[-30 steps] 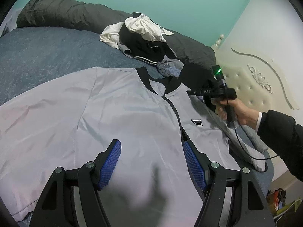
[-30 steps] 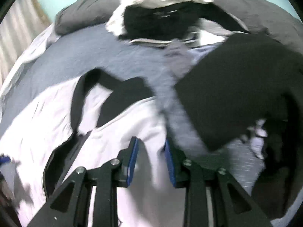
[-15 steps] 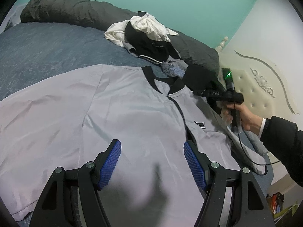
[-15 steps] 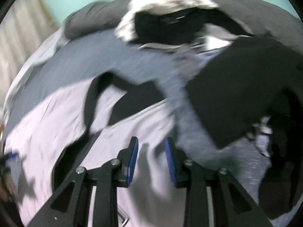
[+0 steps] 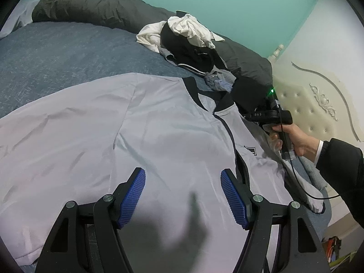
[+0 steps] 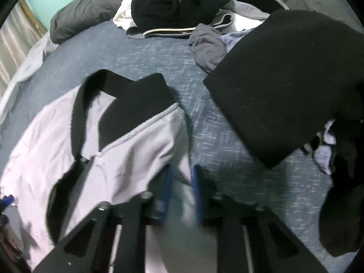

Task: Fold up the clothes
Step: 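Move the black garment off the jacket collar with the right tool, then release the black garment beside the jacket and withdraw the right tool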

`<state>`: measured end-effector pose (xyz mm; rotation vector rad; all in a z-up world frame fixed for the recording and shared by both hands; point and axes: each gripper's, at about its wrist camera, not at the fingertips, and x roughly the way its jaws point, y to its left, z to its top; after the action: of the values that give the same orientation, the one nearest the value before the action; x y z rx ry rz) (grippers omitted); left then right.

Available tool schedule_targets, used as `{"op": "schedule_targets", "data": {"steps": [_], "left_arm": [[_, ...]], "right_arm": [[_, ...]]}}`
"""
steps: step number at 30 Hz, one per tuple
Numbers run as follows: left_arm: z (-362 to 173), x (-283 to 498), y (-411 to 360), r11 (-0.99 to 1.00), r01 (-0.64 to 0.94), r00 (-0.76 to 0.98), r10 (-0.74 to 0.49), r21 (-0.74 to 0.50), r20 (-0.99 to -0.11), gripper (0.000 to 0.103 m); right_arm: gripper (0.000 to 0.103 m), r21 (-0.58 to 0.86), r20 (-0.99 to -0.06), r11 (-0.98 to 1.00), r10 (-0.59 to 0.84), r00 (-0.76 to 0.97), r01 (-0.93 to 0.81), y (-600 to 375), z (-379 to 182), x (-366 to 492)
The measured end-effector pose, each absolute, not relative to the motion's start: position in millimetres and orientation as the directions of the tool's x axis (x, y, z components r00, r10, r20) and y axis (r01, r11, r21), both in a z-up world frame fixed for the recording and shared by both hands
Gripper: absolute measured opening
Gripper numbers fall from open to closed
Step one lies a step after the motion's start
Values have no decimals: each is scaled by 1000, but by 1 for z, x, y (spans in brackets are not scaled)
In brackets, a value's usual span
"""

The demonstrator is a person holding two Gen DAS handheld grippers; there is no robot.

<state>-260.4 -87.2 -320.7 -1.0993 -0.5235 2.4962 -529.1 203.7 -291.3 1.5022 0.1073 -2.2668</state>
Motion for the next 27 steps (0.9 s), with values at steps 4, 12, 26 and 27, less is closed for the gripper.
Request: {"op": "schedule_targets", "data": {"steps": [4, 12, 26, 27], "left_arm": [[-321, -261, -86, -866, -178, -629, 466, -468, -623, 73], [-322, -260, -88, -868, -173, -634, 460, -466, -621, 73], [-322, -261, -84, -864, -181, -628, 469, -470, -621, 73], [-322, -261, -84, -864, -178, -628, 468, -471, -621, 73]], "right_arm": [[0, 98, -883, -910, -266, -387, 402, 199, -282, -525], [0, 49, -822, -949, -216, -527, 312, 225, -253, -529], [6, 204, -855, -894, -361, -373, 398, 209, -280, -519], [3, 168, -856, -896, -339, -391, 410, 205, -279, -517]]}}
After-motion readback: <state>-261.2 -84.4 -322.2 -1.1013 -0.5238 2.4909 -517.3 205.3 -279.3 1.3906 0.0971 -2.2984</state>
